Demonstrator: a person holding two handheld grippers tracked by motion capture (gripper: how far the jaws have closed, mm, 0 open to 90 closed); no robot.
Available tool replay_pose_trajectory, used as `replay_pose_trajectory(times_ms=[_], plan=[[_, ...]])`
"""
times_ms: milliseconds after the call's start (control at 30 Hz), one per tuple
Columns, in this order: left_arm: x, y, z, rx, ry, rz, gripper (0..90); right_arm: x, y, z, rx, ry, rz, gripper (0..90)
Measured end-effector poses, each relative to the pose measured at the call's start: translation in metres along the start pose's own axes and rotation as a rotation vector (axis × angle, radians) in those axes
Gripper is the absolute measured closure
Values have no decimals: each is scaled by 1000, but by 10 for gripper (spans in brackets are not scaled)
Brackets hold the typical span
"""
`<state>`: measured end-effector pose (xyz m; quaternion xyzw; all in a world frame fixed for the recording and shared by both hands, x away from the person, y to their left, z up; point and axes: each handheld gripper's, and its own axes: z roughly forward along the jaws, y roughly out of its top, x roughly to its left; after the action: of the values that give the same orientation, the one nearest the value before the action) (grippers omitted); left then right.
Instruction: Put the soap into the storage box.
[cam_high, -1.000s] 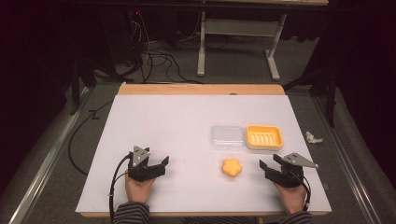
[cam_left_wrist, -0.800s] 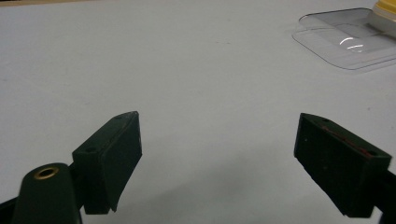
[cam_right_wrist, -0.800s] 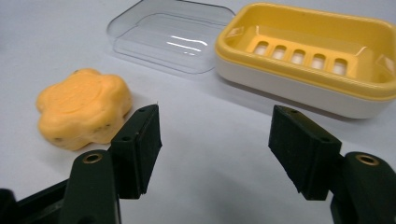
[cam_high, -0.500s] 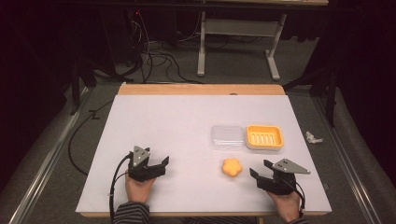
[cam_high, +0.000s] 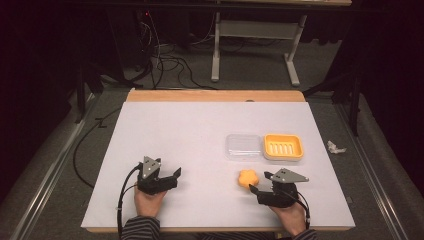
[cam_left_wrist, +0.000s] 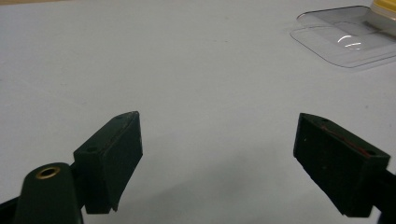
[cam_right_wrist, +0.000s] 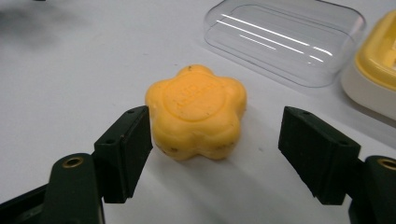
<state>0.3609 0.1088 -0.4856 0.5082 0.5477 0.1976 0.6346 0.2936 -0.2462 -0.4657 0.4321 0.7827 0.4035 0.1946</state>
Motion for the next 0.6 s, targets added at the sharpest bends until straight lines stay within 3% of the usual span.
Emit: replay_pose_trajectory(times_ms=[167, 600], plan=[[0, 0, 0, 0, -1, 0, 163, 7, 7, 15, 32, 0, -16, 231], [0, 0, 0, 1, 0, -4, 165, 8, 11, 31, 91, -14, -26, 184]])
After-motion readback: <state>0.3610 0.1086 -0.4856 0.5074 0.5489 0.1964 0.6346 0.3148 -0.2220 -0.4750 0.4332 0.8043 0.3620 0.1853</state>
